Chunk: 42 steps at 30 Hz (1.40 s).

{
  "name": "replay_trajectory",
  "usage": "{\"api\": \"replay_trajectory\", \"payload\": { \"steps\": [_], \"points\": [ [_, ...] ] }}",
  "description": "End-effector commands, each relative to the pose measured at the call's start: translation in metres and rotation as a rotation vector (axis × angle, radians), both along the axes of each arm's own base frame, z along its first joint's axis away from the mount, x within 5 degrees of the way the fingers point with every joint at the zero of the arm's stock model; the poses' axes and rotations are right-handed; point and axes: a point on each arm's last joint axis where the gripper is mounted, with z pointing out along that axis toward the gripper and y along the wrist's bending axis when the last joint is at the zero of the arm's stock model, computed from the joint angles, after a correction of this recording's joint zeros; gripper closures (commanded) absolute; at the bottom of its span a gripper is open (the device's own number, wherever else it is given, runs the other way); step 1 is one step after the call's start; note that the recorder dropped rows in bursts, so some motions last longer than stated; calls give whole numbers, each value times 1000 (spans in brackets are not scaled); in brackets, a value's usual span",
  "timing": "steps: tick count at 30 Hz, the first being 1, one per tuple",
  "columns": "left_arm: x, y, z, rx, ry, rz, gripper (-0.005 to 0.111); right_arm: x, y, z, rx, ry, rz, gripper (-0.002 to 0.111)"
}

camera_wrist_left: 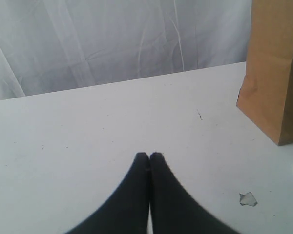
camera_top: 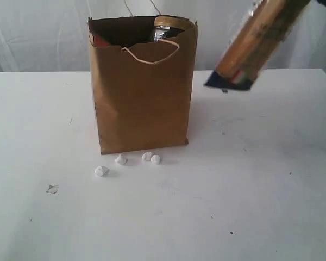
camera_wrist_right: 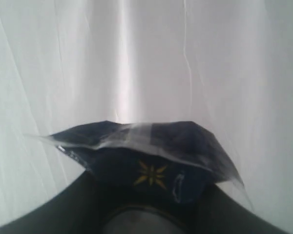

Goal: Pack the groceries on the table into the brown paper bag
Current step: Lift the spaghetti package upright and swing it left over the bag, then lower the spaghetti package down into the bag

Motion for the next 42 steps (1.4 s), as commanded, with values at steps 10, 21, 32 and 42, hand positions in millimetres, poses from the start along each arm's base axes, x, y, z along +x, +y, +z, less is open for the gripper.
{"api": "replay_trajectory", "payload": {
  "steps": [10, 21, 32, 42],
  "points": [
    [0, 0, 0, -10, -10, 3, 107, 4, 10, 20, 219, -477, 192, 108],
    [0, 0, 0, -10, -10, 3, 107, 29, 20, 42, 189, -548, 227, 108],
    [0, 0, 0, -10, -10, 3, 107, 35, 44, 62, 46, -648, 317, 108],
    [0, 0, 0, -10, -10, 3, 107, 42, 72, 68, -57, -701, 431, 108]
  ]
}}
